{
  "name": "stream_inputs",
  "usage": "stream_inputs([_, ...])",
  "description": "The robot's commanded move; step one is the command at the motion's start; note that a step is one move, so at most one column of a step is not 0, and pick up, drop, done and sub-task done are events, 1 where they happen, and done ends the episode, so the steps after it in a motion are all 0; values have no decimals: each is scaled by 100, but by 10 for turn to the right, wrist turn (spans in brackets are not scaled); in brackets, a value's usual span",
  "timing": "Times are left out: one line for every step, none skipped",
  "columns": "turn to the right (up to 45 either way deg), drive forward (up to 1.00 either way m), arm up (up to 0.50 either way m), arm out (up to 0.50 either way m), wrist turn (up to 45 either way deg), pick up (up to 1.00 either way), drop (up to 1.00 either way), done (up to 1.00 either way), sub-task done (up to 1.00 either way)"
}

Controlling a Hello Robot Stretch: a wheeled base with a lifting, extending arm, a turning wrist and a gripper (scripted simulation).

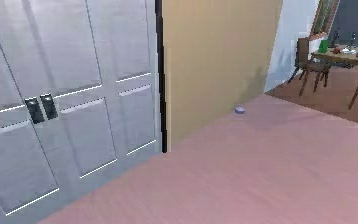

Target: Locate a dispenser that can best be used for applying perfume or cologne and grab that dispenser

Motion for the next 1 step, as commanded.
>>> stream_inputs([450,0,0,0,0,0,0,0,0])
